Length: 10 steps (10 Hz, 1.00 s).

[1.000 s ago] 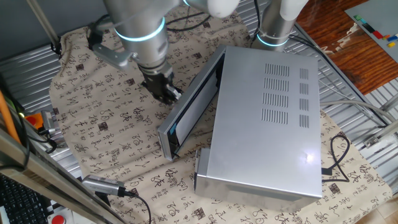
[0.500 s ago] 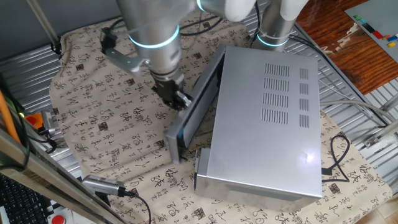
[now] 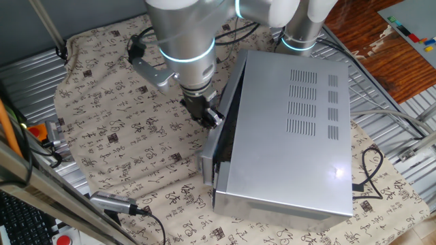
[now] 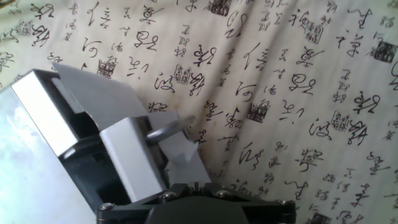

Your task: Close the microwave door

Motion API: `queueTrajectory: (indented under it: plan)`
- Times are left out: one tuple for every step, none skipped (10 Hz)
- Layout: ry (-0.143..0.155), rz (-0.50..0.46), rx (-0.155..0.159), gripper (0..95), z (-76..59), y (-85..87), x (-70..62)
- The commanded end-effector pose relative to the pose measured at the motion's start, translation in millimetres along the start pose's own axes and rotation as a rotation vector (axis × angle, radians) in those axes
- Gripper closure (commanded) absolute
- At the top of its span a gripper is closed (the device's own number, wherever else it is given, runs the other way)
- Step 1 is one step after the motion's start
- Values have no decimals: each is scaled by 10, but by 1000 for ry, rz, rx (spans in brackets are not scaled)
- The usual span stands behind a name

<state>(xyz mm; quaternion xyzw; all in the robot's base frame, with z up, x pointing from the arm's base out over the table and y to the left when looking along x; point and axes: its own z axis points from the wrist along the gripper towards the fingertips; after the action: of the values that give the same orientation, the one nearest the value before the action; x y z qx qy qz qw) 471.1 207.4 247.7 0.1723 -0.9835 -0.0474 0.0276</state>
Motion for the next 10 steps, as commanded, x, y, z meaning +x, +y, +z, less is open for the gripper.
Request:
queueTrajectory:
  plan:
    - [1,-148,-1,950,0,5,-29]
    - [-3,-168,-2,950,0,5,-29]
    - [-21,-154,-36,950,0,5,-29]
    - [-23,-155,-40,950,0,5,-29]
    - [-18,-148,-31,950,-8,67,-52]
    - [-14,-146,-24,950,-3,152,-86]
    - [-16,-150,-27,950,7,184,-98]
    - [-19,-149,-28,950,16,229,-94]
    - [-19,-143,-27,950,31,272,-95]
    - [-19,-136,-28,950,55,318,-97]
